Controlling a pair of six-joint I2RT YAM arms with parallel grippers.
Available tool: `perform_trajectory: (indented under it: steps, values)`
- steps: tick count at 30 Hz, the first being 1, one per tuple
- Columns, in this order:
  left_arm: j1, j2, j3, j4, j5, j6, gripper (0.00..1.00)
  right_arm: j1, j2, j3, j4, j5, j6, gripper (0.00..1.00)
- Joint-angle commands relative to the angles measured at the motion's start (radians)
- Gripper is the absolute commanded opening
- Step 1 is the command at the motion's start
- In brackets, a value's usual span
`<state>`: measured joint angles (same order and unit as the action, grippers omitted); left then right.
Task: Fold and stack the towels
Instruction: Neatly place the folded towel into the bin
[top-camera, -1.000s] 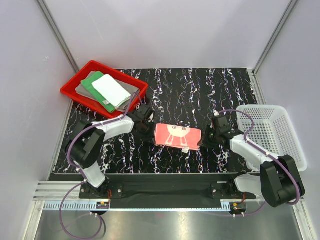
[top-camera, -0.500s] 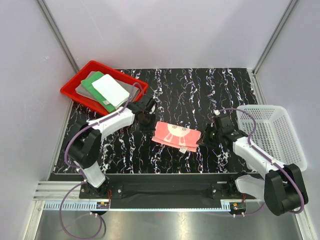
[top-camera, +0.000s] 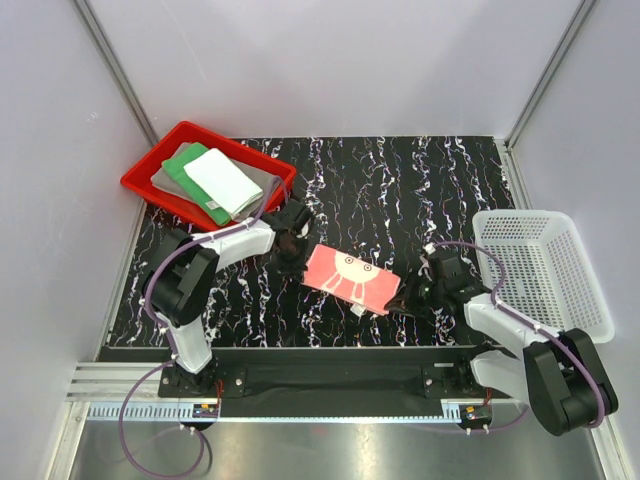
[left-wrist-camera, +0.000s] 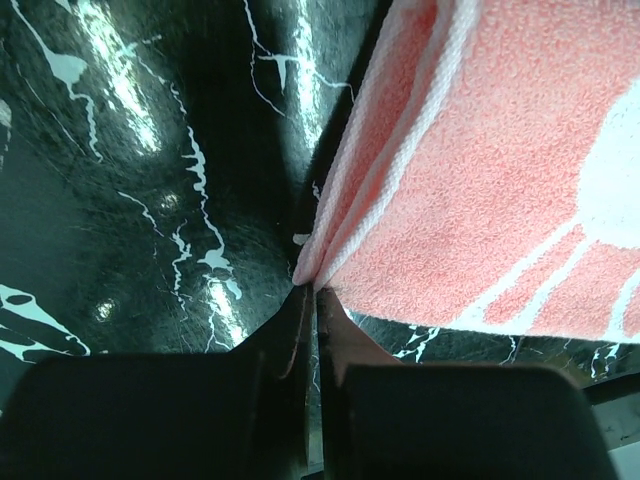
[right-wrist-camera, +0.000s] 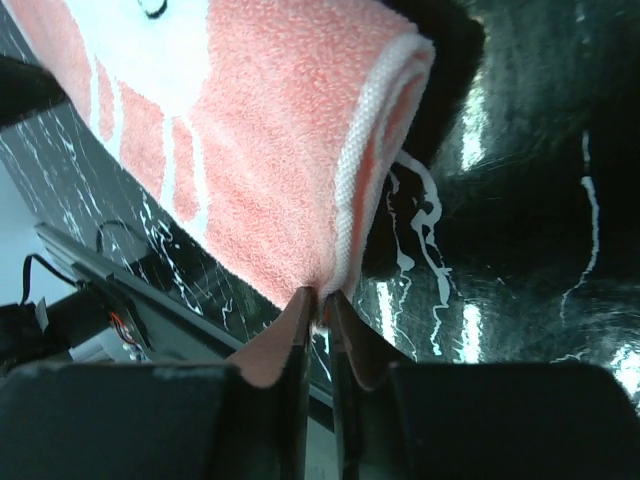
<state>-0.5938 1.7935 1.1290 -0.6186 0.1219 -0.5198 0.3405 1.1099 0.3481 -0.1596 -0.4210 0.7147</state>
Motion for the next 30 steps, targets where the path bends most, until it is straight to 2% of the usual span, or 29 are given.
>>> perform_trajectory:
  steps: [1,8,11,19,23,26,30]
  values:
    - [0.012,0.006,0.014,0.037,-0.005,0.018,0.03,0.005,0.011,-0.003,0.069,-0.093,-0.018,0.19]
    - [0.019,0.007,0.017,0.013,-0.014,0.029,0.07,0.005,-0.094,0.117,-0.204,0.010,-0.020,0.22]
    - [0.022,0.014,0.017,0.013,-0.015,0.033,0.07,0.005,-0.085,0.167,-0.207,0.002,-0.014,0.22]
    - [0.023,0.021,0.015,0.019,-0.014,0.032,0.05,0.017,0.051,0.180,0.017,-0.117,0.034,0.22]
    - [0.029,0.037,0.015,0.022,-0.010,0.035,0.05,0.029,0.161,0.083,0.247,-0.159,0.084,0.20]
    - [0.037,0.043,0.014,0.020,-0.010,0.029,0.05,0.031,0.209,0.039,0.293,-0.131,0.095,0.17]
    - [0.048,0.041,0.029,-0.009,-0.037,0.033,0.05,0.031,0.180,-0.001,0.233,-0.039,0.089,0.16]
